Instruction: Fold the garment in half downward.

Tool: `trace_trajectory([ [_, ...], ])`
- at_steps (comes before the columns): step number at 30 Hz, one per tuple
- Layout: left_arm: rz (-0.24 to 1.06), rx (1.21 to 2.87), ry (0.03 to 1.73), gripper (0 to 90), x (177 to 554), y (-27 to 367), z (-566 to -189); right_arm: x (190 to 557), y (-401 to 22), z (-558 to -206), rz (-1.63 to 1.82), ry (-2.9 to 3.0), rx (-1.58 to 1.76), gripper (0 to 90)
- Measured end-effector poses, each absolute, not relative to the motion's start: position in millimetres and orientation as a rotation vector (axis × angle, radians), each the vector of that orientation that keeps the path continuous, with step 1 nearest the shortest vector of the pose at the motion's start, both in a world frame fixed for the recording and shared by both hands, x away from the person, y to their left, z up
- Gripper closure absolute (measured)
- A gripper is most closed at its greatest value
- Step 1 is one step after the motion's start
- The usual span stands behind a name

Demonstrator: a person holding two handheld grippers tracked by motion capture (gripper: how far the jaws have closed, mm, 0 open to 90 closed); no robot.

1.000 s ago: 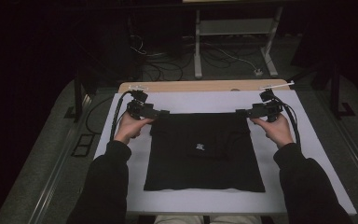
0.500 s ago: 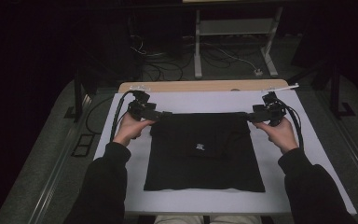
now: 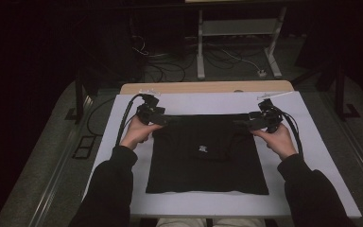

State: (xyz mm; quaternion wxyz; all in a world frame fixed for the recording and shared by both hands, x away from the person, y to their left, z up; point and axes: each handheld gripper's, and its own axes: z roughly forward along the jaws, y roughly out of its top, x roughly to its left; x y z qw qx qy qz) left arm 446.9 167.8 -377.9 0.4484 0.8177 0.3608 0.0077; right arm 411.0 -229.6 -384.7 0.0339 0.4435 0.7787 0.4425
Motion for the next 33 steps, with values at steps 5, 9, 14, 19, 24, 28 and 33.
trace_trajectory([
  [5, -0.014, 2.037, 0.885, 0.0, 450, 161, -386, 411, -223, -393, 1.345, 2.428, 1.367, 0.0],
  [9, -0.036, 2.037, 0.894, 0.0, 452, 158, -392, 412, -217, -398, 1.335, 2.453, 1.366, 0.0],
  [14, -0.083, 2.041, 0.883, 0.0, 454, 154, -400, 412, -210, -402, 1.318, 2.479, 1.354, 0.0],
  [19, -0.123, 2.035, 0.886, 0.0, 454, 150, -411, 413, -205, -406, 1.313, 2.495, 1.346, 0.0],
  [24, -0.147, 2.024, 0.892, 0.0, 454, 149, -419, 413, -201, -408, 1.310, 2.510, 1.342, 0.0],
  [28, -0.163, 2.015, 0.902, 0.0, 455, 148, -423, 413, -198, -411, 1.301, 2.527, 1.335, 0.0],
  [33, -0.178, 2.005, 0.906, 0.0, 456, 148, -427, 412, -194, -414, 1.293, 2.546, 1.331, 0.0],
])
